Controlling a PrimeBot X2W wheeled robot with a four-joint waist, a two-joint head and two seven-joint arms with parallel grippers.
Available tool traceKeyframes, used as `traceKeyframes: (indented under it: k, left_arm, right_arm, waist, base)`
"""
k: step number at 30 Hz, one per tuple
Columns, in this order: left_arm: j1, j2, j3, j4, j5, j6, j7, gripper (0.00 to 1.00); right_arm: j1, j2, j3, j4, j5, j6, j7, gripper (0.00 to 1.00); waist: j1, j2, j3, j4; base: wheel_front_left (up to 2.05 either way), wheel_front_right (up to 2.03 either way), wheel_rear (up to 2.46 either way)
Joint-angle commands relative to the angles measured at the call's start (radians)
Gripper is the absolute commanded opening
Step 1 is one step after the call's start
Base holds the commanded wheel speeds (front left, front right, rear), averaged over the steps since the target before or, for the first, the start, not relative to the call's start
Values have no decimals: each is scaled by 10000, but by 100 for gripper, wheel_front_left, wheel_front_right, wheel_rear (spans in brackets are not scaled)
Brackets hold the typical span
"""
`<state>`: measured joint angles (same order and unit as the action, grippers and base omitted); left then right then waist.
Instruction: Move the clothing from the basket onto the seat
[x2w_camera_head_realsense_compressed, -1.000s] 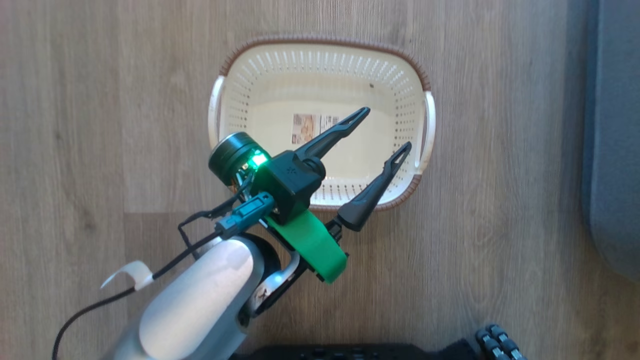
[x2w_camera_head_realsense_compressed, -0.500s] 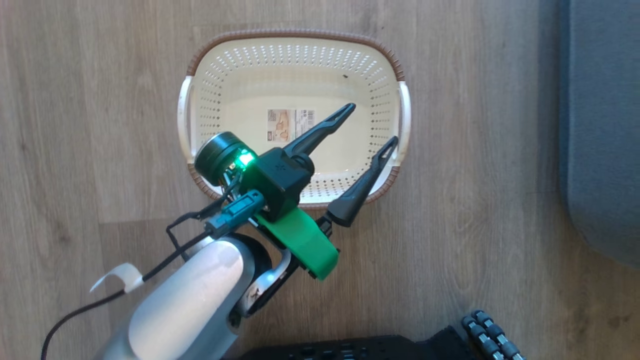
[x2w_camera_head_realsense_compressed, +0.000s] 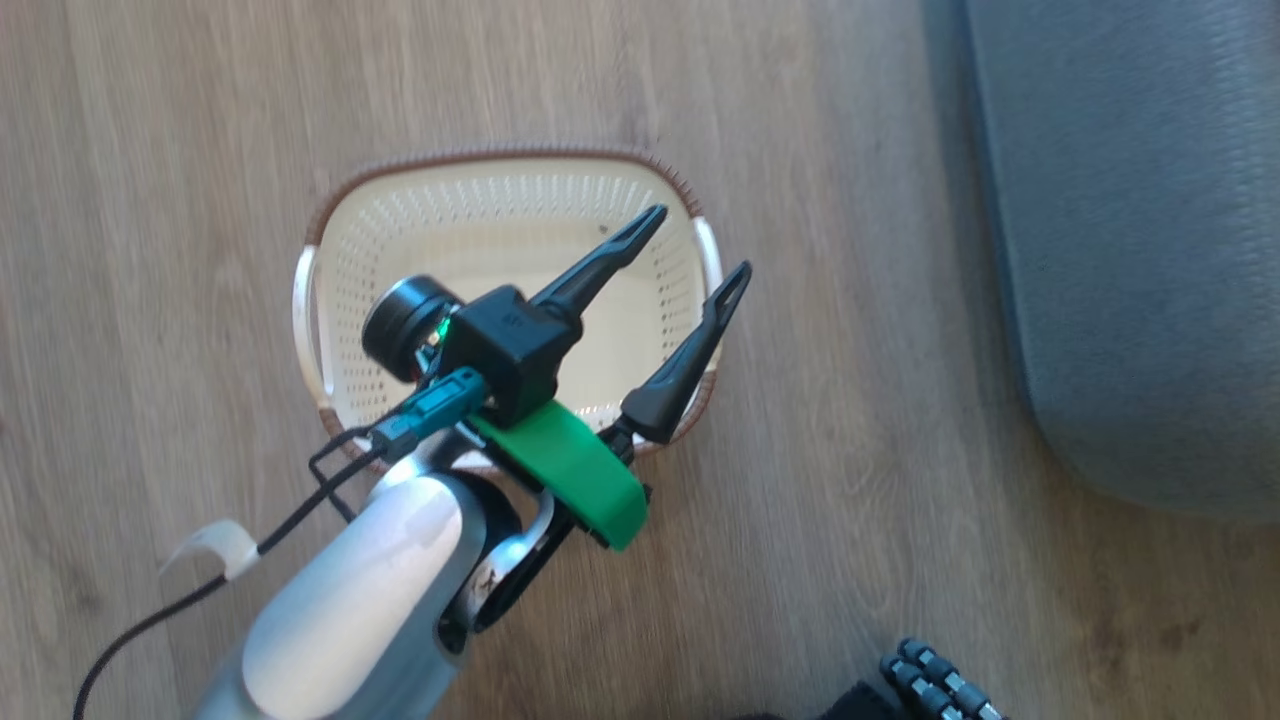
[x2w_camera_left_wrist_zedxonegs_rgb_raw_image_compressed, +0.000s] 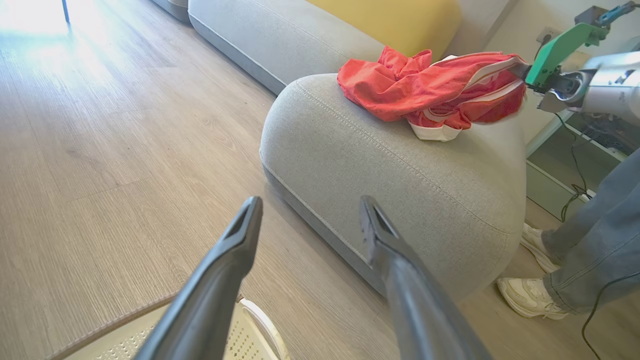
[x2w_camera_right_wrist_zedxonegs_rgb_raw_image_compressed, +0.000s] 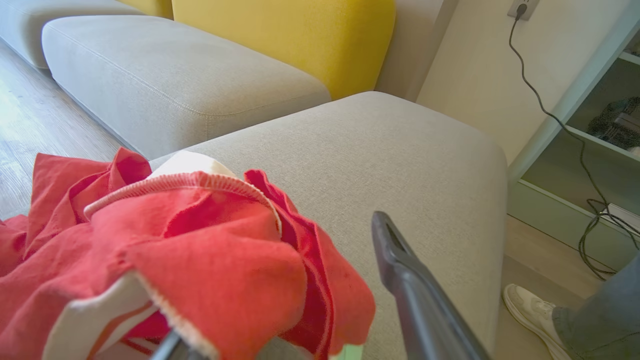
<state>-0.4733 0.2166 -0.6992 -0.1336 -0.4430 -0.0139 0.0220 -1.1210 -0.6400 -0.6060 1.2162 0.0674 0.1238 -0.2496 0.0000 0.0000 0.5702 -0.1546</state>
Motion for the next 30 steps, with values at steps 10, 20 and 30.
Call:
traceKeyframes:
  k: [10,20,30]
  left_arm:
    - [860,326,693,-21,-461,355,-490,100]
    - [1553,407,951,-8,-778,684,-807,100]
    - [1819,729,1115,-331,-827,908,-670,100]
  right_arm:
    - [2589,753,2309,-3184,1612,69,30,100]
    - [5974,1458,1646,-7737,3084,69,1598,100]
    - [8261,2904,145,-11260,2701,69,3256,100]
  waist:
    - [0,0,-1836,-248]
    - [0,0,-2691,67]
    - [0,0,-2936,-615]
  base:
    - [0,0,0]
    - [0,0,0]
    - [0,0,0]
